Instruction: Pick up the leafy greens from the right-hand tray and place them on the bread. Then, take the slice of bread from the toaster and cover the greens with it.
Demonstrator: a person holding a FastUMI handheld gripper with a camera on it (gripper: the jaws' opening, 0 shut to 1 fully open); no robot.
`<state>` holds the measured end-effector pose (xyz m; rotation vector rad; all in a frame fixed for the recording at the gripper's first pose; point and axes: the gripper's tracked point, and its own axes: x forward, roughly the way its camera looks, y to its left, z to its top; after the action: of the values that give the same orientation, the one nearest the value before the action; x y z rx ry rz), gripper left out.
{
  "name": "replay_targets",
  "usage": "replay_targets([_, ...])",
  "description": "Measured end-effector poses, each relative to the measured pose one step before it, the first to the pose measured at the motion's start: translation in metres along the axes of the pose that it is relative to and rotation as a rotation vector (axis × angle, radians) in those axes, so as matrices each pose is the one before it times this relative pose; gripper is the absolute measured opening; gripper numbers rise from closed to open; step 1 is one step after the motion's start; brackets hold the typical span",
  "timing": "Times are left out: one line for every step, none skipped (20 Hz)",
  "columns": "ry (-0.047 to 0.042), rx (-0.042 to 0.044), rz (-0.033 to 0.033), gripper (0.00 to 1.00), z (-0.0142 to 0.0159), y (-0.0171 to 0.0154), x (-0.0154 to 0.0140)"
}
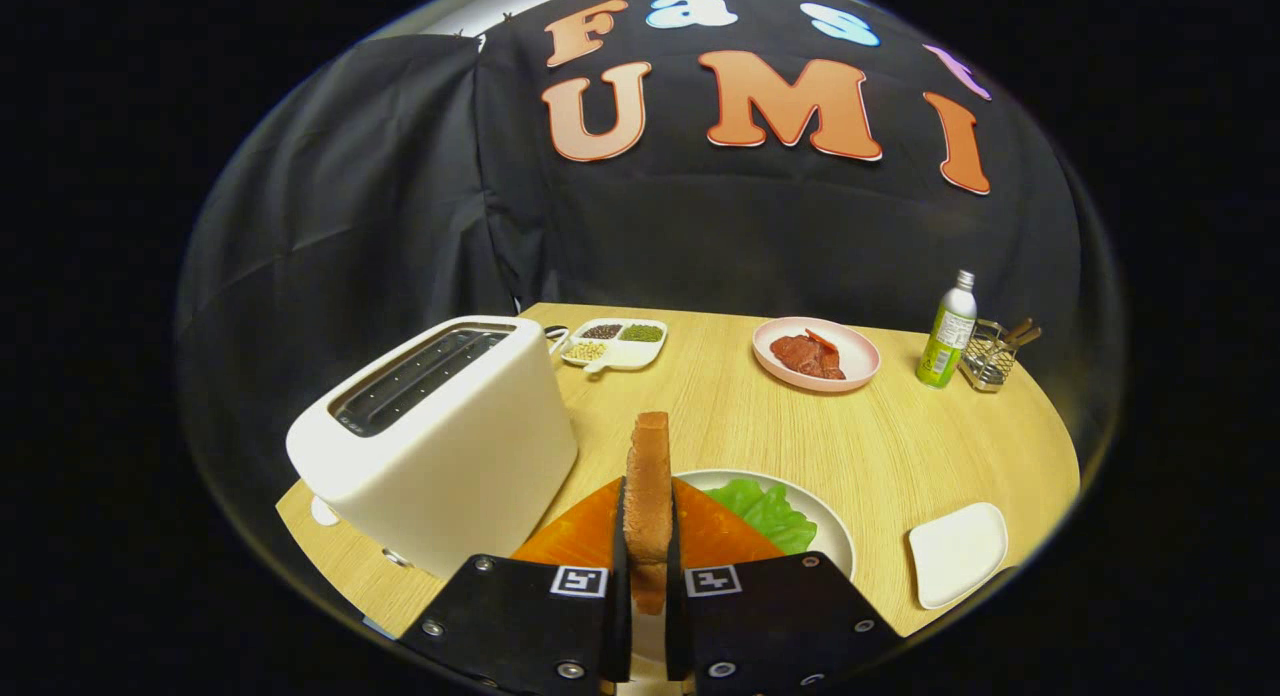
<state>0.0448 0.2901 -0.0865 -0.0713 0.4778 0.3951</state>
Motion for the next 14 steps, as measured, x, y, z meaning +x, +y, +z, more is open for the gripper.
replay_targets([0.00412,0.01017,0.00173,0.14,-0.0024,-0.00279,0.00116])
replay_targets([0.00201,0.00718,-0.00441,0.14,-0.00111,-0.00438,0.00077])
replay_targets([-0.00198,0.00627,-0.00268,0.14,0.00045,-0.00326,0.00013])
replay_targets([-0.0009,0.00705,-0.00477,0.14,0.00079,-0.00499,-0.00014])
replay_targets([0.00524,0.00397,-0.00302,0.14,-0.00084,-0.00399,0.00069])
replay_targets([0.004,0.00901,-0.00319,0.14,-0.0024,-0.00417,-0.00029])
replay_targets([0.00303,0.00658,-0.00112,0.14,-0.00044,-0.00268,-0.00005])
replay_targets([0.0015,0.00061,-0.00214,0.16,-0.00053,-0.00342,-0.00072])
replay_targets([0.0033,0.0043,-0.00282,0.17,-0.00068,-0.00318,0.00037])
replay_targets([0.00584,0.00935,-0.00066,0.18,-0.00251,-0.00356,0.00106])
replay_targets([0.0076,0.00929,-0.0021,0.22,-0.0017,-0.00295,0.00082])
replay_targets([0.00429,0.00663,-0.0039,0.26,-0.00208,-0.00359,-0.00007])
replay_targets([0.00592,0.00887,-0.00778,0.31,-0.00186,-0.0045,0.00125])
replay_targets([0.00669,0.00967,-0.00644,0.33,-0.0019,-0.00498,0.00148])
